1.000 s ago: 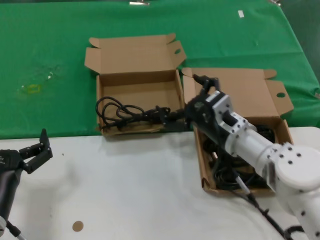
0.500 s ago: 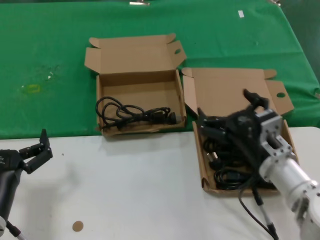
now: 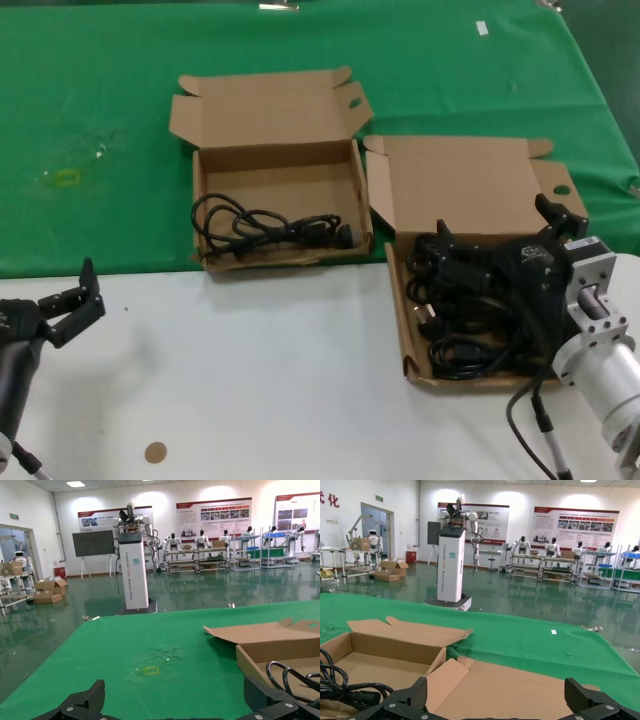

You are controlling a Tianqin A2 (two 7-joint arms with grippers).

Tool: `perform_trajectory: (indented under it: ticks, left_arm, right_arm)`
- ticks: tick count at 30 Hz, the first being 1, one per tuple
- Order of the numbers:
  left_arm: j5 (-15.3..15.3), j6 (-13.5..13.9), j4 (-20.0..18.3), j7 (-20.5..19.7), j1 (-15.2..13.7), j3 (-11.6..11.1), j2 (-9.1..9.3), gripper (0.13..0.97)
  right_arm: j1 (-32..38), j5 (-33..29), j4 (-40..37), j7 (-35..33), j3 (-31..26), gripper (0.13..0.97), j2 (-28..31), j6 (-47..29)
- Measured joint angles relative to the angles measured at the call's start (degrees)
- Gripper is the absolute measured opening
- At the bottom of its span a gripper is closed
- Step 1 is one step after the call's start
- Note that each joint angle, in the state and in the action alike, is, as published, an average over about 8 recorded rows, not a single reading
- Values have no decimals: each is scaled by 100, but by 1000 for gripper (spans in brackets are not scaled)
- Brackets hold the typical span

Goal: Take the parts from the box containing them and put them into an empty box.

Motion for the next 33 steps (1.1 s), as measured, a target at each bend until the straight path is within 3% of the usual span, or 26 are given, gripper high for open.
perform_trajectory:
  ticks: [33]
  left_arm:
    - [0, 0, 0, 0, 0, 0, 0, 966]
  right_arm:
    - [-1, 0, 1, 0, 0, 966, 0, 1]
